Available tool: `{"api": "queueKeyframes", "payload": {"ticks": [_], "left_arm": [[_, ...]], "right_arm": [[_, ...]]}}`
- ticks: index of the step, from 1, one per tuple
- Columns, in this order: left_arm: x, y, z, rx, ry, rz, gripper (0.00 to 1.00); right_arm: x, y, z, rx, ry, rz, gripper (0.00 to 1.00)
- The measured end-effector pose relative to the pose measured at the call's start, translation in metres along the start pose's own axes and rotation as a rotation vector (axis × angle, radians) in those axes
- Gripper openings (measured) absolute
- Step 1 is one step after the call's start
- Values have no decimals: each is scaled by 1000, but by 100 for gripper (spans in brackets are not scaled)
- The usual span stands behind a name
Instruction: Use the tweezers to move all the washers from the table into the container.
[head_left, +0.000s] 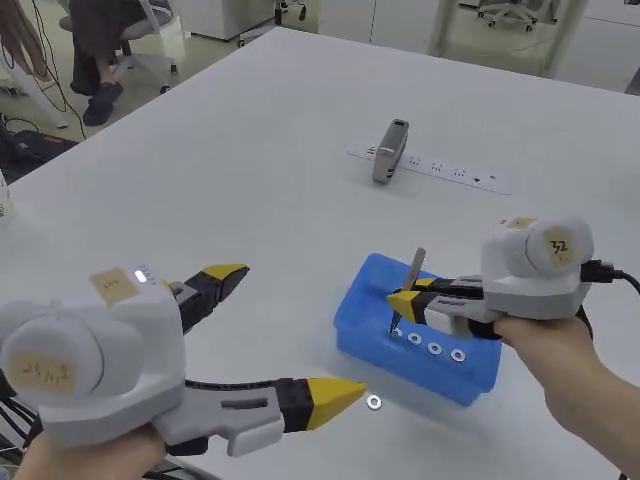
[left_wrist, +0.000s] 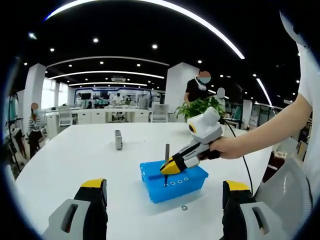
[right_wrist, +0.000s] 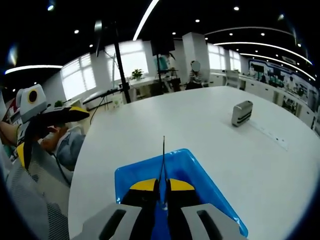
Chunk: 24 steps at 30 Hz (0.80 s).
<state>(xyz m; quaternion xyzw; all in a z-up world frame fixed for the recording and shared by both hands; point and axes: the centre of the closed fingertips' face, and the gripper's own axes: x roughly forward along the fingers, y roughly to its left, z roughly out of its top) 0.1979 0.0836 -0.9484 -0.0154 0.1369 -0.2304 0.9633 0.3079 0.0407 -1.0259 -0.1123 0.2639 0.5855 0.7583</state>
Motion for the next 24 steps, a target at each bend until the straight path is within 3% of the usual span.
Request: {"api": "queueKeyframes", "payload": {"ticks": [13, 24], "left_arm": [[0, -2, 0, 1, 1, -4, 98], [0, -2, 0, 3, 0, -5, 98]], "right_arm": [[-5, 6, 3, -4, -18, -1, 4], [-25, 16, 18, 28, -120, -31, 4]]}}
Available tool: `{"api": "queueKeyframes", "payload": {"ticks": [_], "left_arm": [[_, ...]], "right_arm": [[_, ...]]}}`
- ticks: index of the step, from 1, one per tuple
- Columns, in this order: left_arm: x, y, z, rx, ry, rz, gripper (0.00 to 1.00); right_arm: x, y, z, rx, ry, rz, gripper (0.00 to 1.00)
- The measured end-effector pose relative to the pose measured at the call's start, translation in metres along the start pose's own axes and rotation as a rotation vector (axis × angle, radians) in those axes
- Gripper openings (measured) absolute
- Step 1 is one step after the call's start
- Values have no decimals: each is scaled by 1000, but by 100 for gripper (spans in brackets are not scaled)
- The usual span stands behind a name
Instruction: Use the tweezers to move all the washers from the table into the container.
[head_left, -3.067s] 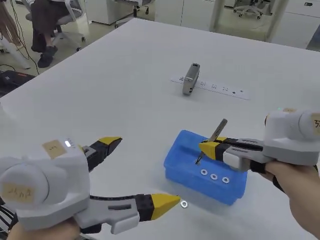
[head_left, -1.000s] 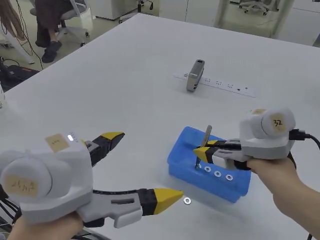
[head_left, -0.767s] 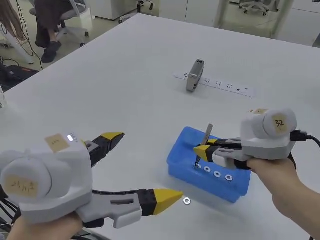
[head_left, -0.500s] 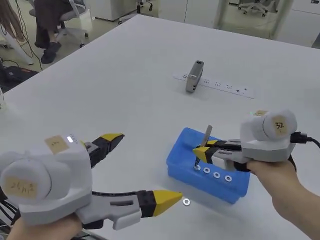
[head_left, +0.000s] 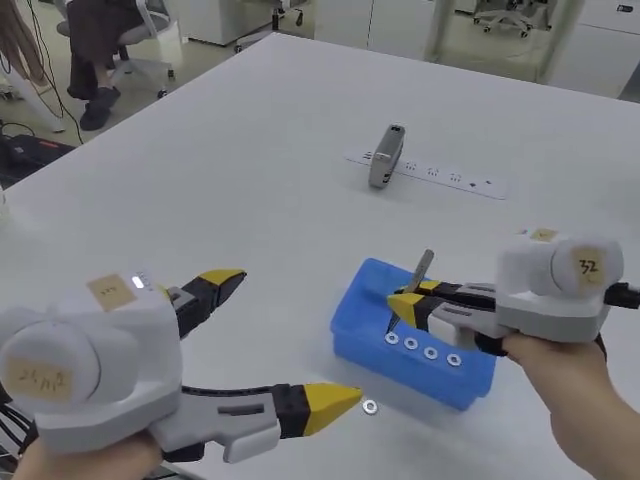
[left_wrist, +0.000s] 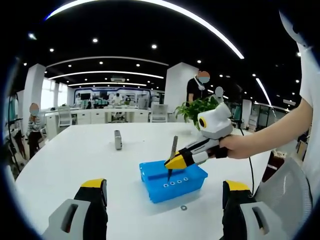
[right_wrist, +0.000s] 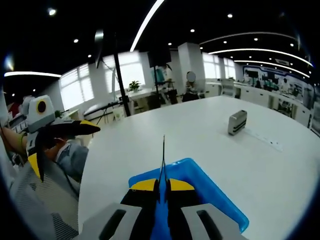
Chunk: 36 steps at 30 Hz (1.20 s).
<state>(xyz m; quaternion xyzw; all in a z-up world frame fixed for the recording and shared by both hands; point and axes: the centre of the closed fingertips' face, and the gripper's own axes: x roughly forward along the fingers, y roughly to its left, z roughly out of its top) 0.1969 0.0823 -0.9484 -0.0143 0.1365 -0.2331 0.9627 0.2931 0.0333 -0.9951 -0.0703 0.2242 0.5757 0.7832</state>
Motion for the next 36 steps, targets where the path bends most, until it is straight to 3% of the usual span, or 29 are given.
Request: {"api": "queueKeyframes", "payload": {"ticks": [9, 15, 20, 26, 36], "left_arm": [[0, 0, 0, 1, -1, -1, 98], [0, 0, 1, 0, -2, -1, 98], [0, 1, 0, -1, -1, 1, 98], [0, 1, 0, -1, 0, -3, 98], [0, 1, 0, -4, 0, -1, 98]], "right_arm": [[-16, 14, 16, 17, -80, 1, 4], [-21, 34, 17, 29, -105, 57, 4], [-19, 45, 4, 41, -86, 95, 4], [-15, 48, -12, 75, -60, 102, 4], [-8, 52, -31, 45, 6, 109, 4]]}}
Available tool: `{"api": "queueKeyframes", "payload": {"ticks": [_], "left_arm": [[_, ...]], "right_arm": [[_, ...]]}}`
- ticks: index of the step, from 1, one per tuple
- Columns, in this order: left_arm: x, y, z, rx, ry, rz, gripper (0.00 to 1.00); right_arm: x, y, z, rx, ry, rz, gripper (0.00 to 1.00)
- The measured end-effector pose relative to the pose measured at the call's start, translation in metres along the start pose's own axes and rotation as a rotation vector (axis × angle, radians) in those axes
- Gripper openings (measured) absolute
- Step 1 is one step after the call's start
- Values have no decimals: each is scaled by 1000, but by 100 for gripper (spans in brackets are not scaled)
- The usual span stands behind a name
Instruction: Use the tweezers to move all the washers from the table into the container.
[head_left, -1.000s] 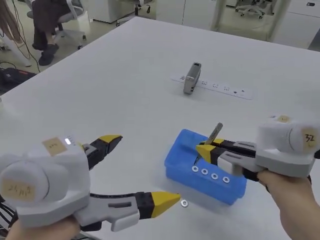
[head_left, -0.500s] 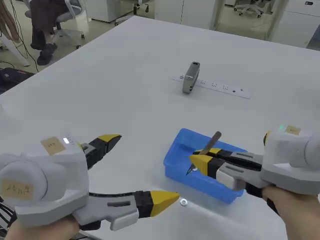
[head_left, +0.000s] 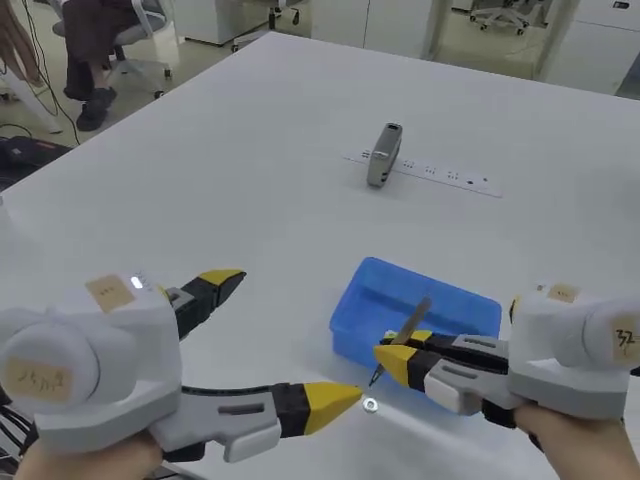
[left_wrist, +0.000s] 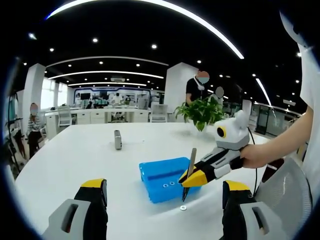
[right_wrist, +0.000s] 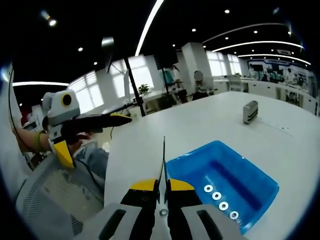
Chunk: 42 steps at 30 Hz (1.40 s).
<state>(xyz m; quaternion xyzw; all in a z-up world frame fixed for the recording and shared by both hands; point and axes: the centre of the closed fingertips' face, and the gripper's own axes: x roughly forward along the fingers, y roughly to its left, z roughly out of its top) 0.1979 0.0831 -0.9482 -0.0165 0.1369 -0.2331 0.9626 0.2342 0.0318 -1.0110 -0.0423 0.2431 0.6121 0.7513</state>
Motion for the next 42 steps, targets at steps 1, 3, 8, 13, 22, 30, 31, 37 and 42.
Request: {"api": "queueKeyframes", "payload": {"ticks": [1, 3, 8, 13, 22, 30, 31, 37, 42], "left_arm": [[0, 0, 0, 1, 0, 1, 98], [0, 0, 0, 0, -2, 1, 98], [0, -1, 0, 2, 1, 0, 98], [0, -1, 0, 0, -1, 0, 98], [-1, -2, 0, -1, -1, -1, 98], [-1, -1, 0, 3, 3, -1, 98], [-1, -1, 0, 3, 2, -1, 98], [-1, 0, 0, 4, 2, -1, 98], [-1, 0, 0, -2, -1, -2, 98]], "right_arm": [[1, 1, -3, -11, 14, 0, 4], [4, 2, -7, -22, 28, 5, 4], [8, 5, -14, -46, 68, 26, 4], [11, 8, -18, -70, 90, 34, 4], [11, 9, -24, -99, 123, 33, 4], [11, 10, -27, -114, 132, 36, 4], [10, 10, -27, -125, 135, 35, 4], [10, 14, -29, -166, 127, 36, 3], [9, 15, -30, -189, 128, 32, 2]]}}
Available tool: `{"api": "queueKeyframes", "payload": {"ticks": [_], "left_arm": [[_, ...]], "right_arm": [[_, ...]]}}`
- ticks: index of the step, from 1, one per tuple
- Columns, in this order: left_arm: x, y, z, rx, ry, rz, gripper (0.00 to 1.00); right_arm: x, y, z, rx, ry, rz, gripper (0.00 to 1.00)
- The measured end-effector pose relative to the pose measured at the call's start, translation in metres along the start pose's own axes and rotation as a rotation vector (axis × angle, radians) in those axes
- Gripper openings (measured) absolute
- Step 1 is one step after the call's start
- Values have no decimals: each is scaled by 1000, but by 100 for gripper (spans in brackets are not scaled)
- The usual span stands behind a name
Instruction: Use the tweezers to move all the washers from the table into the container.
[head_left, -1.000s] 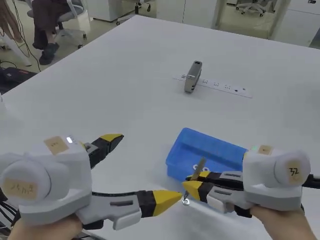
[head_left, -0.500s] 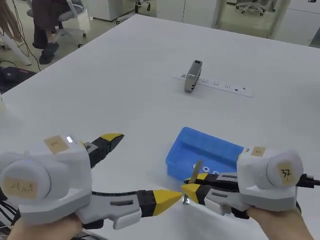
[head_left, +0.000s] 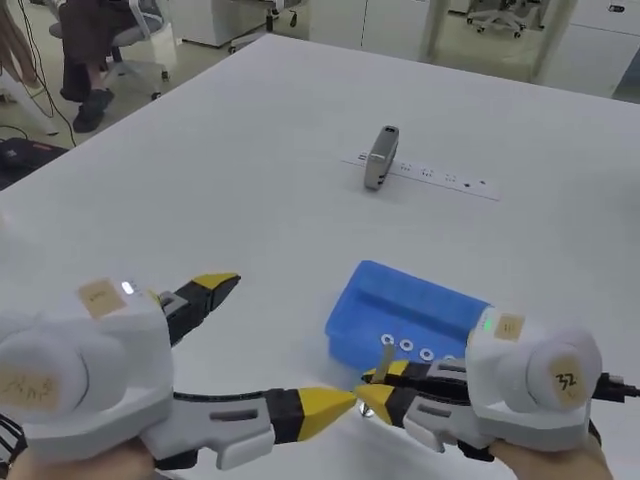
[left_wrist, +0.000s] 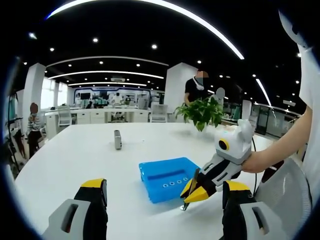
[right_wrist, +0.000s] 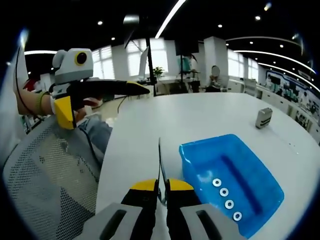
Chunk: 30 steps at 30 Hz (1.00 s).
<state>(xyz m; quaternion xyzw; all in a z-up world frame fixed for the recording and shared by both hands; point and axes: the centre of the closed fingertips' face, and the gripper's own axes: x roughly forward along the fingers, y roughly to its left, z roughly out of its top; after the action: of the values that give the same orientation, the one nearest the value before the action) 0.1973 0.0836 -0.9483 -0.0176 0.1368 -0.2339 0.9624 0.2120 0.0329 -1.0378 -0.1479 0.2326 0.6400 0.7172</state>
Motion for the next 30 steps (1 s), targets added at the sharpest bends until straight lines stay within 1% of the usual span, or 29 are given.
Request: {"api": "queueKeyframes", "payload": {"ticks": [5, 9, 11, 13, 20, 23, 28, 30], "left_arm": [[2, -2, -2, 2, 12, -12, 98], [3, -4, -5, 9, 28, -20, 98], [3, -4, -5, 12, 28, -22, 98], [3, -4, -5, 8, 31, -24, 98], [3, -6, -5, 21, 27, -29, 98], [2, -7, -4, 21, 21, -31, 98], [3, -5, -5, 8, 25, -27, 98], [2, -6, -2, -3, 4, -33, 98]], "right_arm": [[0, 0, 0, -6, 0, -7, 2], [-2, -1, 0, 35, -18, -29, 2], [-3, -2, -1, 60, -25, -43, 3], [-4, -3, -2, 70, -26, -53, 3], [-4, -2, -2, 72, -22, -86, 3], [-5, -5, -3, 104, -26, -108, 3], [-7, -4, -4, 125, -28, -119, 3], [-7, -2, -3, 130, -33, -117, 3]]}}
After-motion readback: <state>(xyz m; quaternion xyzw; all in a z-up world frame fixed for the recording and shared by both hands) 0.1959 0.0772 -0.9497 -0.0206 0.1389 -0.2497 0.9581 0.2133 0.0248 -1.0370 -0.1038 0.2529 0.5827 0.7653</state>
